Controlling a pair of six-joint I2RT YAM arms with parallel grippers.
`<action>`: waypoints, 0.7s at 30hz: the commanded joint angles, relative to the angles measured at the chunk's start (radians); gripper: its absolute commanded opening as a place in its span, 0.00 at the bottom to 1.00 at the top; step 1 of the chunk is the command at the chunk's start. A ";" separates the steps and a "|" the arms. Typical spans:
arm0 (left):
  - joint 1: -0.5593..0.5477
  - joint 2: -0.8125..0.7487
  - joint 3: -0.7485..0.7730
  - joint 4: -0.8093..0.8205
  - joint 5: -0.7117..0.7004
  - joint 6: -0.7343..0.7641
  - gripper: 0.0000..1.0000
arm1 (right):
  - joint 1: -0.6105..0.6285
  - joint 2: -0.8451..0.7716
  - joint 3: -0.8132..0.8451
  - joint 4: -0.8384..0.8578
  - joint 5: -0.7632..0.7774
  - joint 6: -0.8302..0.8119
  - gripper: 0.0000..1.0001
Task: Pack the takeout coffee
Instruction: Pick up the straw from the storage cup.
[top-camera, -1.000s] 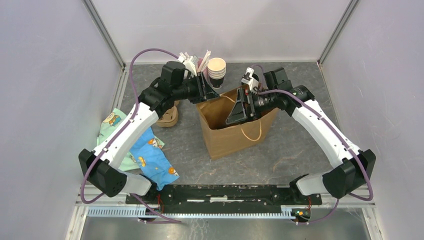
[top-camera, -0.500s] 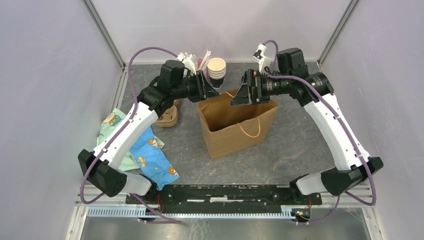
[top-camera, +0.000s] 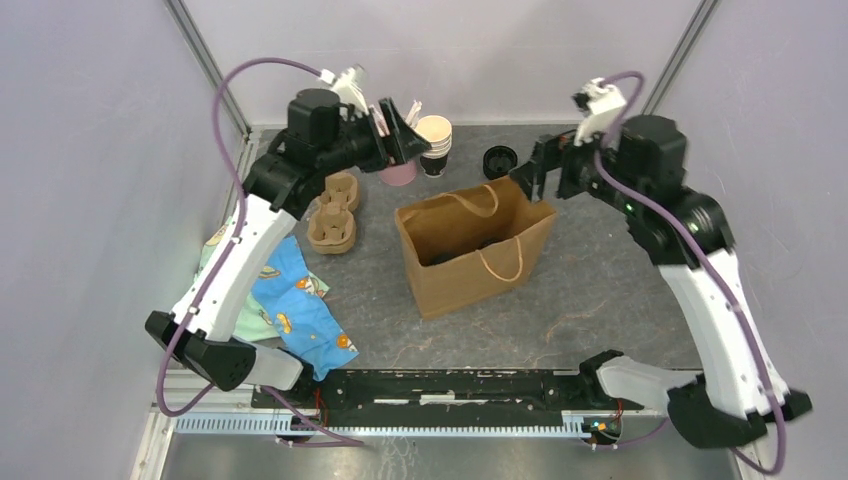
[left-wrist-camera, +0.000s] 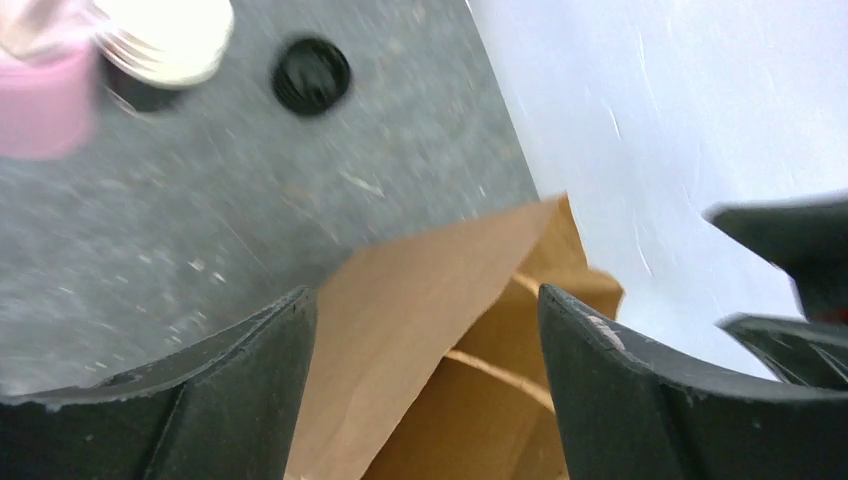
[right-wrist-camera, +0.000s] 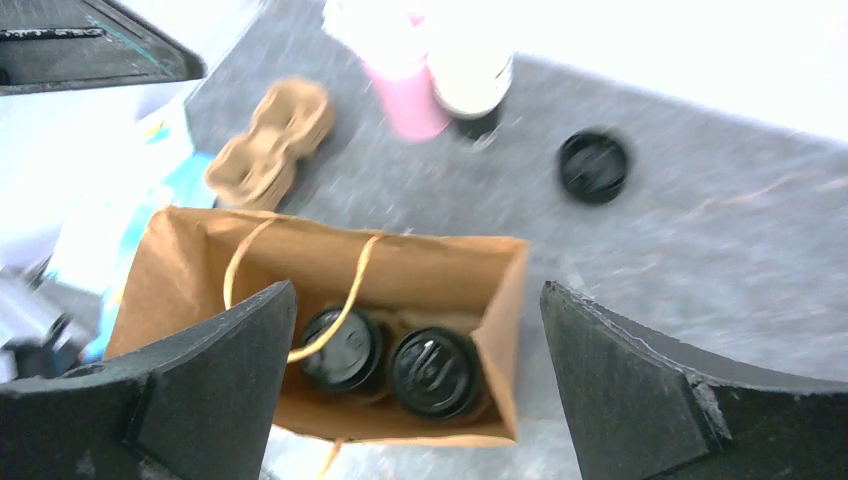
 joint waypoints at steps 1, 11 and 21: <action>0.070 -0.030 0.070 0.039 -0.204 0.070 0.88 | -0.004 -0.117 -0.063 0.219 0.310 -0.106 0.98; 0.221 0.222 0.154 0.142 -0.196 0.121 0.86 | -0.002 -0.052 -0.031 0.255 0.317 -0.198 0.98; 0.222 0.544 0.370 0.140 -0.270 0.183 0.48 | -0.003 -0.092 -0.170 0.224 0.320 -0.255 0.98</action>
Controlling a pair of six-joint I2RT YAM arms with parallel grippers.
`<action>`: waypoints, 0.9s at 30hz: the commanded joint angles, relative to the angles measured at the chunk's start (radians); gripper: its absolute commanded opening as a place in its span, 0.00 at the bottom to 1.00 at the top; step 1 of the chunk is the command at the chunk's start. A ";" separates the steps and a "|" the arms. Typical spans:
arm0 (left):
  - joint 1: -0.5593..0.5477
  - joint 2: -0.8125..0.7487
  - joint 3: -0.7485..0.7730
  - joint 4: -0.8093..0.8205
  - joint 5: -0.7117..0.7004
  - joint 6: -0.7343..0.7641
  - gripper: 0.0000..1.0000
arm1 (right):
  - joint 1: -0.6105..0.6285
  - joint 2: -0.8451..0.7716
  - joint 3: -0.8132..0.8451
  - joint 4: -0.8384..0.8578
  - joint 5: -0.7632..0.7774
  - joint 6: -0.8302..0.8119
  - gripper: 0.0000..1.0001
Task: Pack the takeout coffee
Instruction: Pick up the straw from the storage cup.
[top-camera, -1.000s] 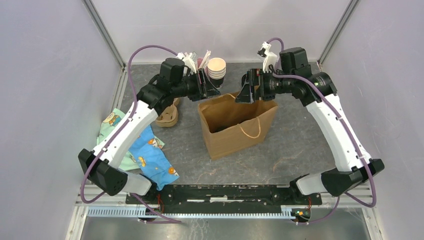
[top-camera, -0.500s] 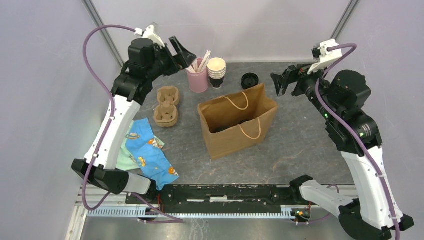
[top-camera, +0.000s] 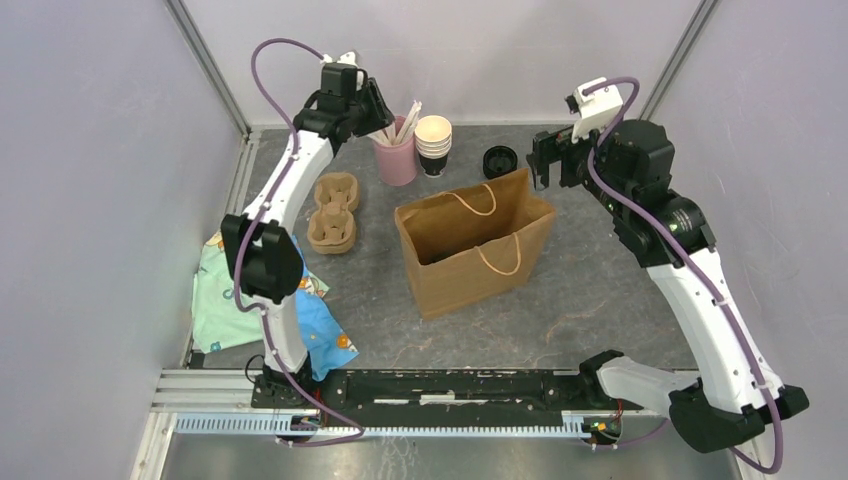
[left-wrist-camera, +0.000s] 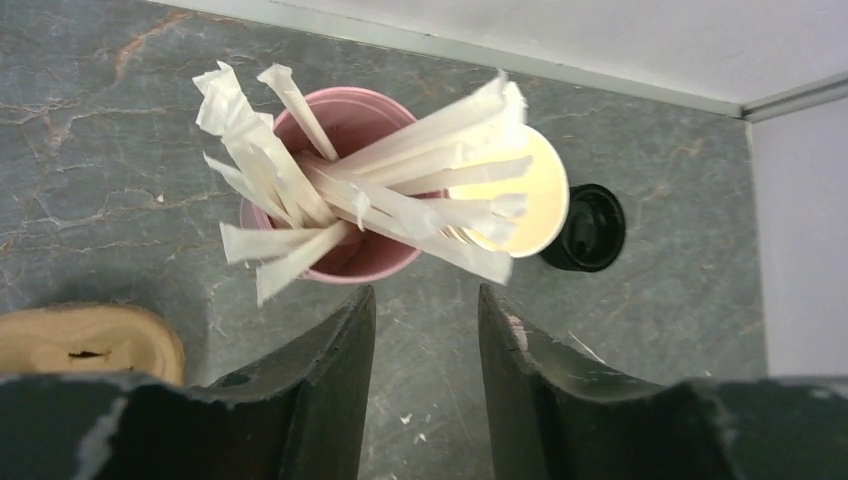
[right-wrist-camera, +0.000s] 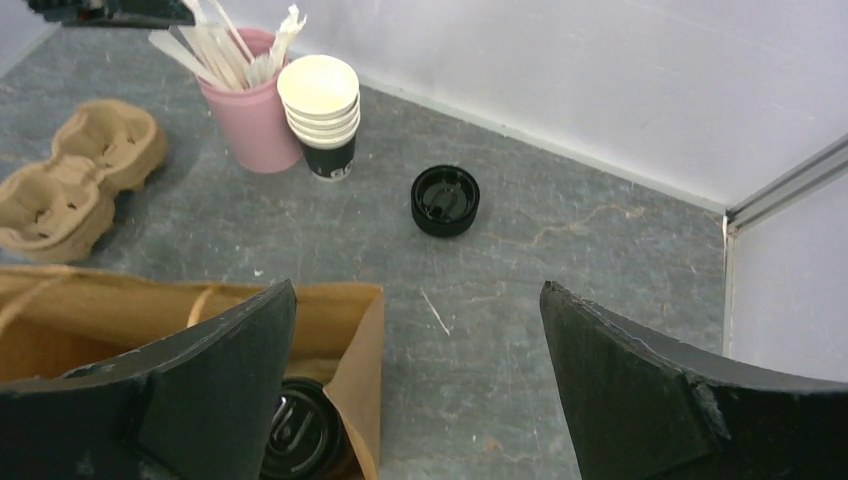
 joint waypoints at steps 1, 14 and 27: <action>-0.001 0.063 0.119 0.037 -0.049 0.067 0.46 | -0.003 -0.058 -0.069 0.006 0.025 -0.025 0.98; -0.001 0.180 0.207 0.018 -0.153 0.091 0.36 | -0.003 -0.079 -0.102 0.007 0.070 -0.101 0.98; -0.001 0.228 0.228 0.010 -0.144 0.102 0.21 | -0.003 -0.064 -0.083 0.005 0.075 -0.116 0.98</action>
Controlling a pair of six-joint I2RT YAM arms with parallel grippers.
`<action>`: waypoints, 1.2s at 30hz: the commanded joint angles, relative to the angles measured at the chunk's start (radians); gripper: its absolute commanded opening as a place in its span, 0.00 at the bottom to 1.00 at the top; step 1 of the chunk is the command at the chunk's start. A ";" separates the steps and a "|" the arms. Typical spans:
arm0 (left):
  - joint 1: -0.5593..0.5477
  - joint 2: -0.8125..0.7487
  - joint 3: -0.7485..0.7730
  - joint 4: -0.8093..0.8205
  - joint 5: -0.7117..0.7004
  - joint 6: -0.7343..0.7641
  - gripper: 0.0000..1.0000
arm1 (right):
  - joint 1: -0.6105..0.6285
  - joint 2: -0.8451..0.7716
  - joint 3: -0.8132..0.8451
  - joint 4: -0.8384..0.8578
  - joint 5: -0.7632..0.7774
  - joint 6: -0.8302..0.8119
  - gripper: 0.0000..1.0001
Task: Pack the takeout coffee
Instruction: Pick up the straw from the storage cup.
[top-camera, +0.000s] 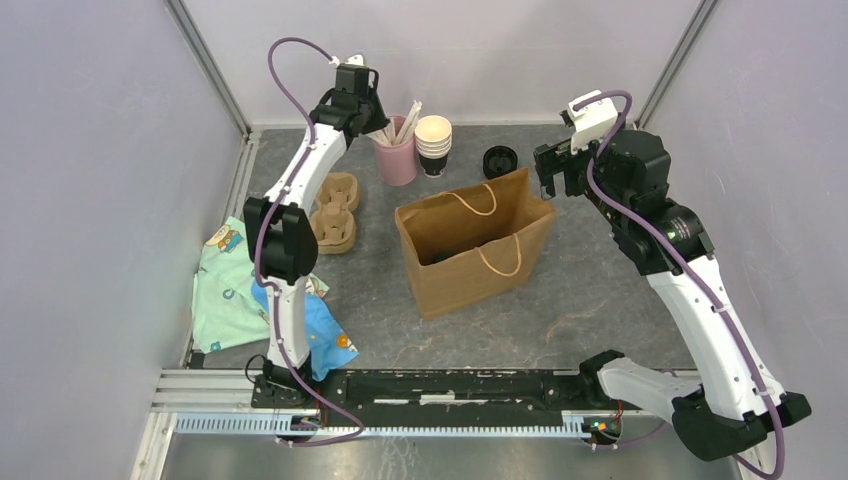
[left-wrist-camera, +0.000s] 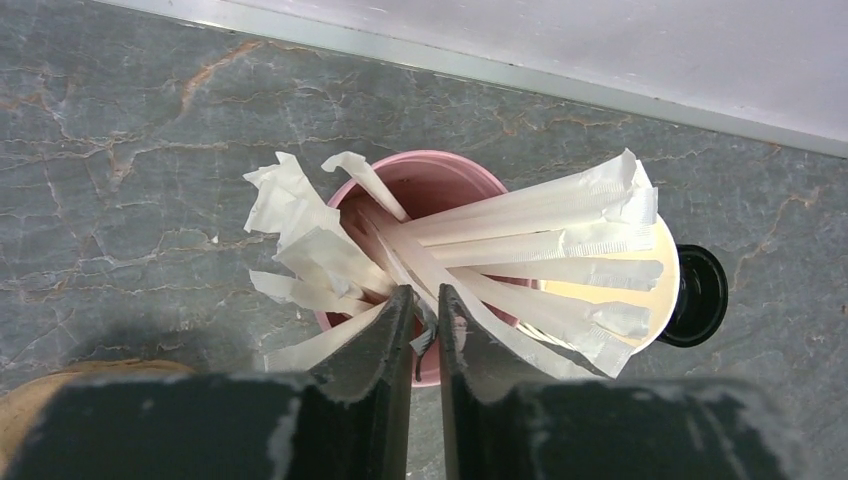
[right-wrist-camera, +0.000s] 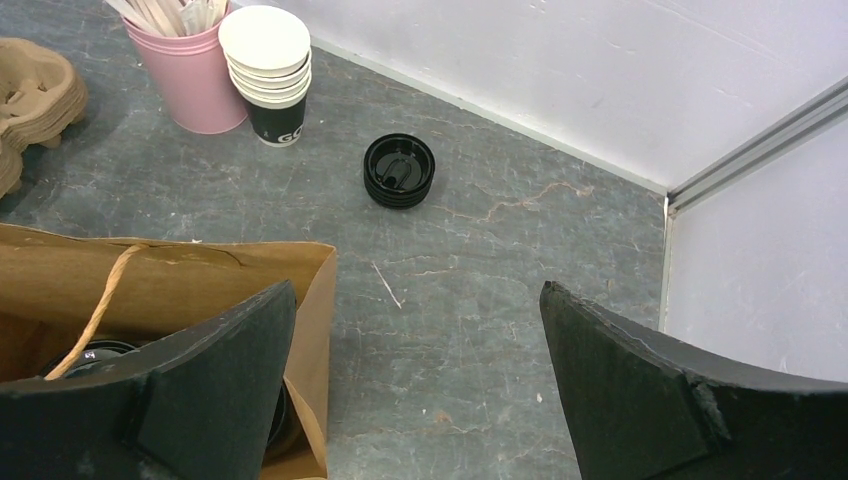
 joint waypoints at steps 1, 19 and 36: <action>-0.001 -0.008 0.058 0.019 -0.020 0.063 0.19 | -0.003 -0.001 0.018 0.015 0.014 -0.015 0.98; -0.016 -0.329 0.090 -0.125 -0.093 0.177 0.02 | 0.105 0.008 0.018 0.026 0.022 -0.024 0.98; -0.017 -0.746 -0.003 -0.141 0.577 0.295 0.02 | 0.153 0.003 0.068 0.017 0.134 -0.004 0.98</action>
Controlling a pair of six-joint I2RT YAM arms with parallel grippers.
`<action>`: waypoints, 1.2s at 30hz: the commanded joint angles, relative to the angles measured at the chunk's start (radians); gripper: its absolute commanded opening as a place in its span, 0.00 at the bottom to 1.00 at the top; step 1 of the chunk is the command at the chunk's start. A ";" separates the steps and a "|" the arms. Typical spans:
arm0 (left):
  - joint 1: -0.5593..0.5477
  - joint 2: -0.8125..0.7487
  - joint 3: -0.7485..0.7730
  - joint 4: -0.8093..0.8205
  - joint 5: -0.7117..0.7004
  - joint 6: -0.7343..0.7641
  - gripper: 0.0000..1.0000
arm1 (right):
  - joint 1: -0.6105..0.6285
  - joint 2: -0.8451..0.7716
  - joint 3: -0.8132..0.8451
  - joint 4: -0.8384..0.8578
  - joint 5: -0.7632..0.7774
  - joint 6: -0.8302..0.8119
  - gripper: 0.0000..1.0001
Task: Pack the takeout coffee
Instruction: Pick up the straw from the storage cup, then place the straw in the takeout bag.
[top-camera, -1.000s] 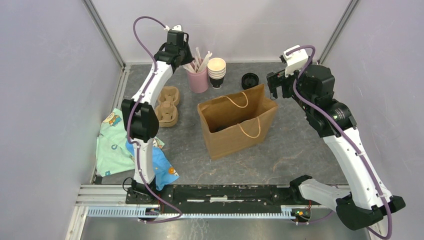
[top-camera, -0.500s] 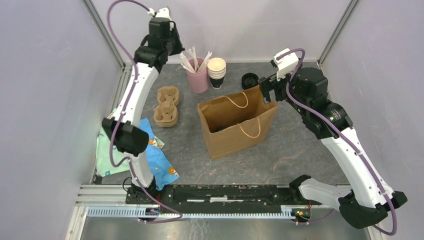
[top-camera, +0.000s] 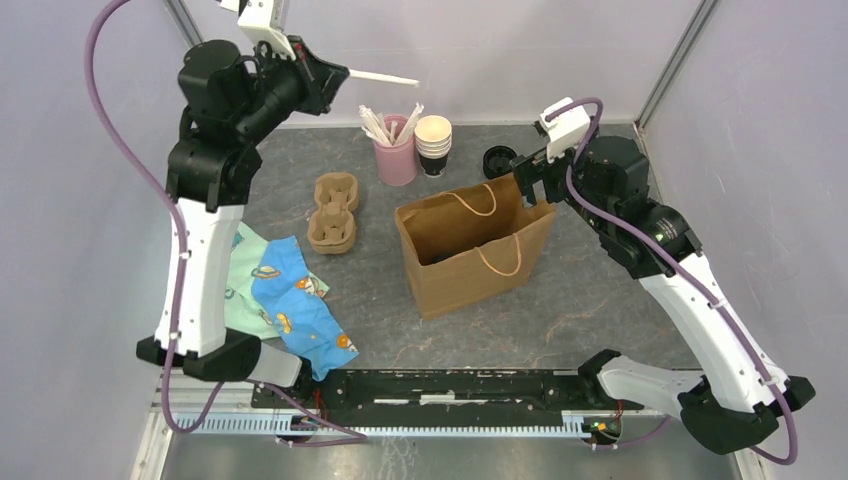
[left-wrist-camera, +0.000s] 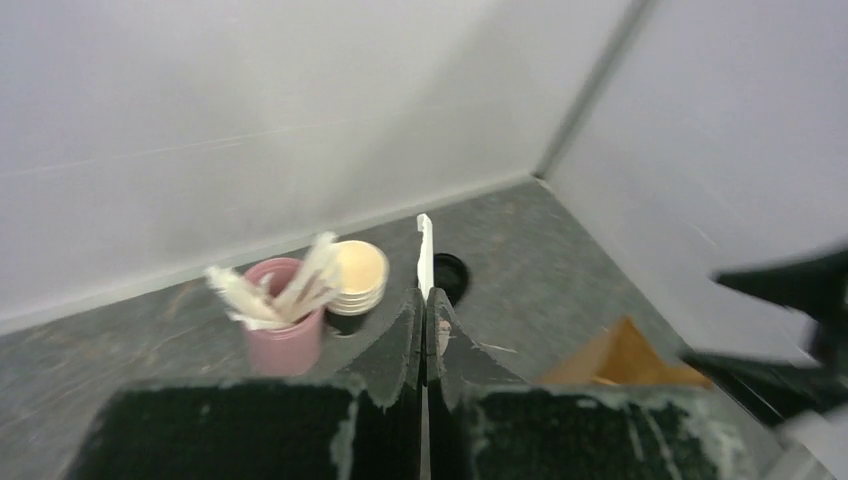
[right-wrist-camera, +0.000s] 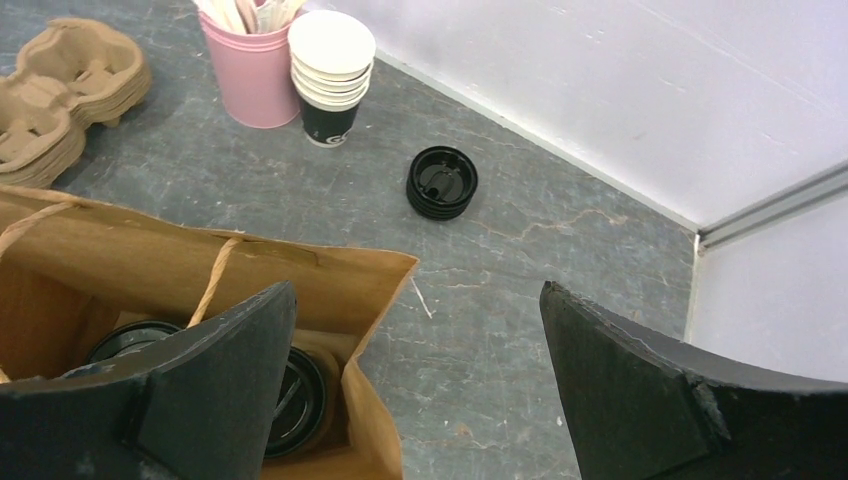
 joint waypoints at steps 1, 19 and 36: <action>-0.003 -0.074 -0.006 -0.024 0.378 0.059 0.02 | 0.004 -0.022 0.059 0.026 0.124 0.009 0.98; -0.017 -0.368 -0.236 -0.270 0.474 0.068 0.02 | 0.004 -0.089 -0.029 0.152 0.133 0.050 0.98; -0.237 -0.169 -0.342 -0.224 0.189 0.095 0.02 | 0.005 -0.107 -0.049 0.139 0.109 0.078 0.98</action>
